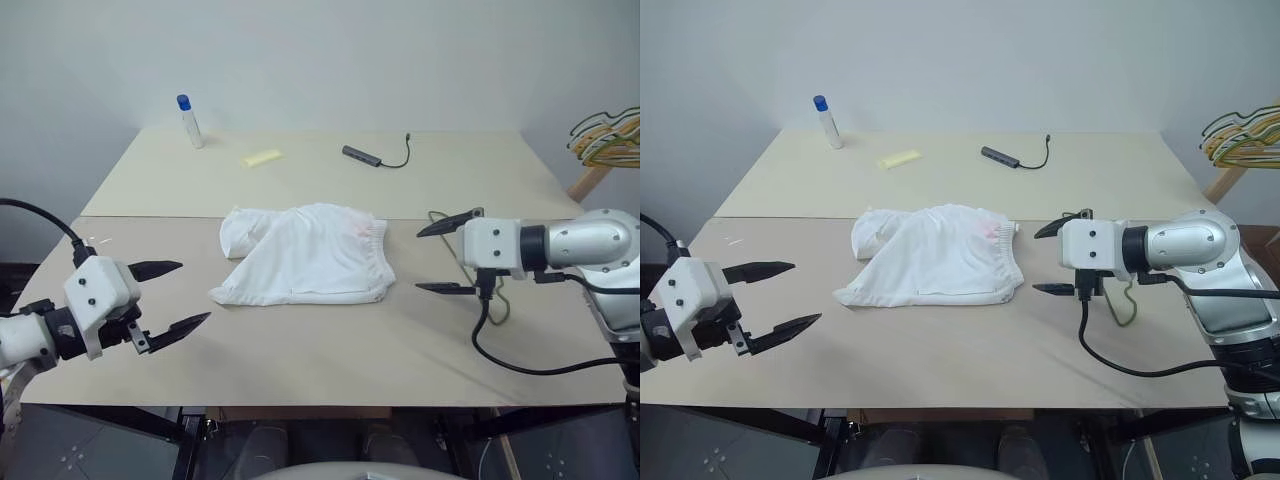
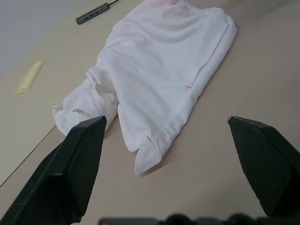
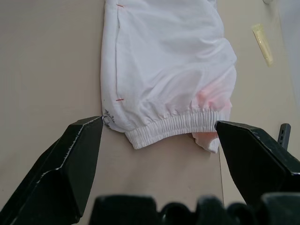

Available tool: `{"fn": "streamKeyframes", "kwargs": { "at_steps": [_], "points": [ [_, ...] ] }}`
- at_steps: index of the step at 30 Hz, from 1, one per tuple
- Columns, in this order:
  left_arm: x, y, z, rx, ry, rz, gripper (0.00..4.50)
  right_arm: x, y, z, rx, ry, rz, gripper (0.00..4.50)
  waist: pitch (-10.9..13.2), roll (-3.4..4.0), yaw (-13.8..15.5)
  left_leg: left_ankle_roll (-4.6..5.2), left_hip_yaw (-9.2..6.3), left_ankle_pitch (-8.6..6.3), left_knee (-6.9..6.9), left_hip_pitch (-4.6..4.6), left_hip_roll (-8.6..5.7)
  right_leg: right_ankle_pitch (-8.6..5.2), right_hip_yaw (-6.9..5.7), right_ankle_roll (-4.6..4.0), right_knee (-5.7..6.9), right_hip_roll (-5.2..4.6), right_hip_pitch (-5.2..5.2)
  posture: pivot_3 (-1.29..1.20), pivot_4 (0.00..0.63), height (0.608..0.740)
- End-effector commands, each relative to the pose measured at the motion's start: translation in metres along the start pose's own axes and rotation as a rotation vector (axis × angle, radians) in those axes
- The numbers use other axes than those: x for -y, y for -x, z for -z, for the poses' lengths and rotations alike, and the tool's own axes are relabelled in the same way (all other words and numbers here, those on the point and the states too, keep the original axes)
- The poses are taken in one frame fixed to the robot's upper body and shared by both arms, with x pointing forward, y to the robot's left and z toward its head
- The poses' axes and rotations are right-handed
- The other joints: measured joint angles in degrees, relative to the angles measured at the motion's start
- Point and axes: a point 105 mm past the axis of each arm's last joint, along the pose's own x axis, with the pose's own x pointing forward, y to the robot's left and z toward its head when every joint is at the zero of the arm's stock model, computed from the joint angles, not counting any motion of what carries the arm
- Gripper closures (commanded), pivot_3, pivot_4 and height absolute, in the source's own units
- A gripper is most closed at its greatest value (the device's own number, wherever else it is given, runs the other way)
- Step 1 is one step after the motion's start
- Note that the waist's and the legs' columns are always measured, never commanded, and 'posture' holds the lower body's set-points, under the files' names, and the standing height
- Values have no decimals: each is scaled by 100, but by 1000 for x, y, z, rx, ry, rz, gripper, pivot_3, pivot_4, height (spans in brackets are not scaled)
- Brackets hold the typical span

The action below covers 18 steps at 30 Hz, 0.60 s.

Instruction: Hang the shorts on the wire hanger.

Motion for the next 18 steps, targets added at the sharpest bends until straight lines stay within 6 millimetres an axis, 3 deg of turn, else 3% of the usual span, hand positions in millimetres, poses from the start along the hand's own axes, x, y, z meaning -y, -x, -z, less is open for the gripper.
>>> {"fn": "streamKeyframes", "kwargs": {
  "at_steps": [1,6,18],
  "points": [
    [-3,0,-5,12,-22,-4,0,8,10,-6,-10,33,49,44,0,0,0,0,0,0,0,0,0,0,0,0,0,0,0,170,0,740],
    [-5,-1,-9,27,-25,-28,0,8,11,-6,-15,32,51,44,0,0,2,0,0,0,0,0,0,0,0,0,0,0,0,169,0,740],
    [0,-5,6,-49,-19,14,0,3,-1,-6,5,22,54,44,0,0,-14,0,1,0,0,0,0,0,1,0,0,0,0,143,0,740]
  ]
}}
